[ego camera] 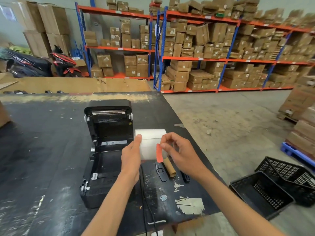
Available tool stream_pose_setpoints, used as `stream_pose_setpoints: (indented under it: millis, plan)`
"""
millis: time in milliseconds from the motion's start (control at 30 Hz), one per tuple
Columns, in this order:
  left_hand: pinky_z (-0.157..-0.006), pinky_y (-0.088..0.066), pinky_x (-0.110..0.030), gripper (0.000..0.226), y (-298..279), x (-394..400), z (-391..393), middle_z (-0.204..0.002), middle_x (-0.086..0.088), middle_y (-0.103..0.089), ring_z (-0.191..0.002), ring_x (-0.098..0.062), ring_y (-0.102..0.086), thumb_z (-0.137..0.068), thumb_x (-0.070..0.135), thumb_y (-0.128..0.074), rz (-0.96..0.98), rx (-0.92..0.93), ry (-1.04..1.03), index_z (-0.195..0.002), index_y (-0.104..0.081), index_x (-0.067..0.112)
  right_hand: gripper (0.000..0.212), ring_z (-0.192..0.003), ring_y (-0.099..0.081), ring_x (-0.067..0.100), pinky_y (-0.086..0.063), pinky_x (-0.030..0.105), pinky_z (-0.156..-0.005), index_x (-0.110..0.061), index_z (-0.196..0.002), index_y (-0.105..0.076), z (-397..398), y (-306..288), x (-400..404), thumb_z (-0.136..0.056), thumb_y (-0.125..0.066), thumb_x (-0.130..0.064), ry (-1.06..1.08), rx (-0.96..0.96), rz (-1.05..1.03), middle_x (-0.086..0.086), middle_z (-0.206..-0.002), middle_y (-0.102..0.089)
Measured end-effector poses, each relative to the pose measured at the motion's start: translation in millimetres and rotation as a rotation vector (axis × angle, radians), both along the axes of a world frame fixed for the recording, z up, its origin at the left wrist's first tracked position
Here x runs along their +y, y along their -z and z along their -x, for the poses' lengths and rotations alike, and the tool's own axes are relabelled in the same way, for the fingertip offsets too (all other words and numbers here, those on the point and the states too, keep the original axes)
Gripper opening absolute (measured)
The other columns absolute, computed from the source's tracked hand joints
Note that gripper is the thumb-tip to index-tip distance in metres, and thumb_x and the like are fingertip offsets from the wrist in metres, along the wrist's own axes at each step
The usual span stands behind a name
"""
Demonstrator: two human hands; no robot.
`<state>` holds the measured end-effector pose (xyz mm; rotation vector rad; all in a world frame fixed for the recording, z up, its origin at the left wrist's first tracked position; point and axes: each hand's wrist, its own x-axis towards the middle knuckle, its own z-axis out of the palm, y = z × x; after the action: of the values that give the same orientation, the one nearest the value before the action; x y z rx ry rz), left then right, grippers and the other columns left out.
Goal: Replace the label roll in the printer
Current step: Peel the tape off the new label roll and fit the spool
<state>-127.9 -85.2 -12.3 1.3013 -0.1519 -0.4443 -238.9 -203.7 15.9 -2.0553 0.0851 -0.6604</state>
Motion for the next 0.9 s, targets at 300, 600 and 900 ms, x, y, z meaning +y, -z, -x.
stream_pose_setpoints:
  millis: [300, 600, 900]
  plan:
    - [-0.072, -0.057, -0.036, 0.022, 6.8, 15.7, 6.4, -0.103, -0.009, -0.071, -0.089, -0.020, -0.069, -0.094, 0.039, -0.056, -0.009, 0.035, -0.044, -0.092, -0.067, 0.020, 0.005, -0.072, -0.058, -0.003, -0.045, 0.017, -0.075, -0.008, -0.092, -0.067, 10.6, 108.2, -13.7, -0.095, -0.063, -0.010, 0.060, 0.464, 0.008, -0.001, -0.094, -0.062]
    - [-0.081, -0.058, -0.043, 0.029, 10.1, 26.0, 15.9, -0.103, -0.008, -0.074, -0.096, -0.024, -0.071, -0.092, 0.041, -0.056, -0.054, 0.025, -0.026, -0.099, -0.070, 0.017, 0.024, -0.071, -0.059, 0.007, -0.050, 0.021, -0.074, -0.027, -0.076, -0.060, -13.9, 159.4, -2.8, -0.093, -0.065, -0.011, 0.154, 0.582, 0.077, -0.008, -0.071, -0.061]
    - [-0.076, -0.057, -0.040, 0.030, 11.3, 25.9, 16.5, -0.102, -0.010, -0.073, -0.092, -0.021, -0.070, -0.094, 0.039, -0.055, -0.086, 0.010, -0.009, -0.103, -0.070, 0.014, 0.011, -0.092, -0.063, 0.018, -0.054, 0.038, -0.087, -0.030, -0.087, -0.061, -9.9, 170.6, 1.6, -0.093, -0.063, -0.021, 0.148, 0.539, 0.340, -0.001, -0.096, -0.067]
